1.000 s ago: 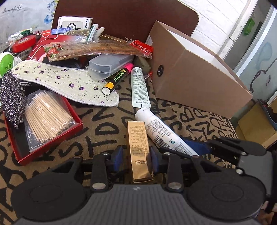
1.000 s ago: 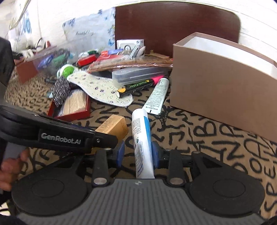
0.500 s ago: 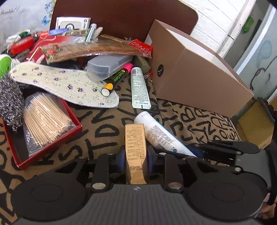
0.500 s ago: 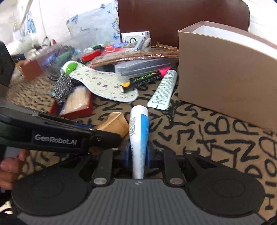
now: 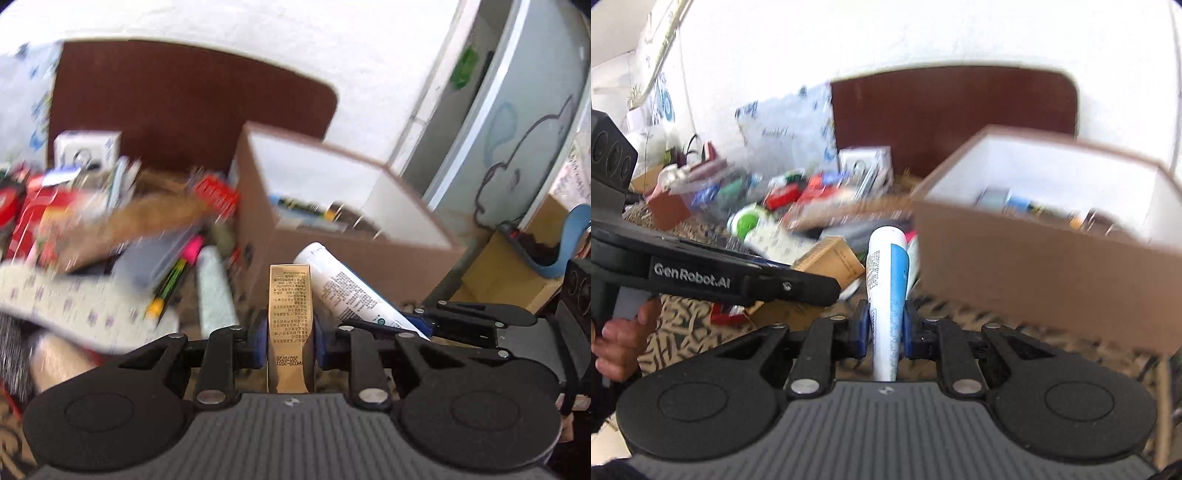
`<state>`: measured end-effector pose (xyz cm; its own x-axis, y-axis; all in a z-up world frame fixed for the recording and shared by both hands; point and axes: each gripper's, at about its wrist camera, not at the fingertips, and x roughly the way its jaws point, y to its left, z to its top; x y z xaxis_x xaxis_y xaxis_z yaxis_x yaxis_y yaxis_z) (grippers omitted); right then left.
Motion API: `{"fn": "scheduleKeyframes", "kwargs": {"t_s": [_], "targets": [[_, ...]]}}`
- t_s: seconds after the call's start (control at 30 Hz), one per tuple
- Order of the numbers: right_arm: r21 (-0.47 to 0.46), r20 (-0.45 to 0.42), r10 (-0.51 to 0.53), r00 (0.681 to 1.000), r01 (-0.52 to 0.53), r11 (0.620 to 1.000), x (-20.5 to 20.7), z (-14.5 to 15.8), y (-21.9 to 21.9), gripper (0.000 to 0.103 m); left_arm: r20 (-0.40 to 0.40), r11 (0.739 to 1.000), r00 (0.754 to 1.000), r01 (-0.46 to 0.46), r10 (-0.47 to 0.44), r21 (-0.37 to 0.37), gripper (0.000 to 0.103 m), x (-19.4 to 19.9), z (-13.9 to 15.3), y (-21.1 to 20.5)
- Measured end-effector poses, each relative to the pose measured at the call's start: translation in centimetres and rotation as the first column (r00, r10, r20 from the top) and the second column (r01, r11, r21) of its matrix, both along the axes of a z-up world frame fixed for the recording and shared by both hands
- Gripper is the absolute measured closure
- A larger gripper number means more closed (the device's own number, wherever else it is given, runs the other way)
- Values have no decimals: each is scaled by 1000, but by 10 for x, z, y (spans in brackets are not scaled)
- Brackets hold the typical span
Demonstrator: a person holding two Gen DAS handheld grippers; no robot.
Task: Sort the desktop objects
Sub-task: 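Carry the gold box and the tube in both grippers over the cardboard box, then open both grippers to drop the gold box and tube into the box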
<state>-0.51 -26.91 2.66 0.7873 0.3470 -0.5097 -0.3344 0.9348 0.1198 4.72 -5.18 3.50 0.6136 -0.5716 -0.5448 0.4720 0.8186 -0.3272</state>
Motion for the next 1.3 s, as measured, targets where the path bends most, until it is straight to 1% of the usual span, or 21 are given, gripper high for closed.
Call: {"fn": "scheduleKeyframes", "kwargs": {"t_s": [0.1,0.2,0.3,0.37,0.43,0.53,0.63,0.73,0.77,0.83,0.93,1.0,1.03,1.07,1.1,1.13,1.2,1.23,1.27,1.3], "targets": [[-25,45,-40,998,41,999,8,18,-19,87,33,1000,999,22,-22,-12,78,15,21,-14],[-54,86,-87,992,92,994,20,33,-40,87,63,999,997,35,-35,9,78,31,37,-31],[-105,115,-141,983,153,983,36,44,-66,87,69,999,997,35,-36,15,78,53,46,-47],[-138,114,-176,978,191,972,53,48,-80,87,65,999,997,27,-29,30,78,69,48,-60],[-162,104,-208,973,223,961,71,47,-95,87,51,999,998,24,-26,43,78,86,46,-72],[-184,78,-257,963,267,946,104,41,-116,87,0,999,1000,31,-31,36,78,119,36,-92],[-228,39,-294,955,295,928,137,27,-128,87,-61,999,998,31,-29,39,78,150,20,-112],[-291,-12,-303,953,287,913,165,8,-138,87,-87,997,996,41,-35,60,78,173,8,-128],[-308,-30,-310,950,287,907,175,3,-143,87,-93,997,995,43,-36,71,78,178,5,-134],[-311,-50,-340,939,309,899,188,-5,-152,87,-105,994,994,46,-36,94,78,188,-2,-143],[-278,-91,-354,931,317,907,202,-7,-163,87,-119,994,992,50,-38,100,78,198,-9,-152],[-323,-92,-358,929,312,893,205,-7,-160,86,-129,994,991,48,-36,94,78,203,-13,-156],[-338,-107,-369,923,316,887,205,-7,-157,85,-128,995,991,44,-33,86,78,203,-14,-156],[-336,-131,-377,917,317,887,207,-9,-159,83,-123,997,992,33,-24,73,76,202,-15,-155],[-320,-139,-378,915,320,892,207,-9,-160,73,-118,998,993,21,-14,58,63,202,-14,-155],[-303,-126,-368,921,318,899,204,-8,-159,63,-118,999,993,17,-12,43,42,200,-13,-153],[-295,-103,-379,920,336,895,199,-6,-155,47,-107,999,994,25,-22,24,25,197,-9,-151],[-301,-90,-380,921,339,891,196,-5,-153,38,-95,999,995,30,-29,18,25,195,-7,-150],[-312,-73,-384,920,345,885,194,-4,-150,32,-84,999,996,37,-36,15,24,192,-4,-148],[-311,-65,-378,923,342,887,192,-4,-149,28,-78,999,996,42,-41,15,21,189,-2,-147]]}}
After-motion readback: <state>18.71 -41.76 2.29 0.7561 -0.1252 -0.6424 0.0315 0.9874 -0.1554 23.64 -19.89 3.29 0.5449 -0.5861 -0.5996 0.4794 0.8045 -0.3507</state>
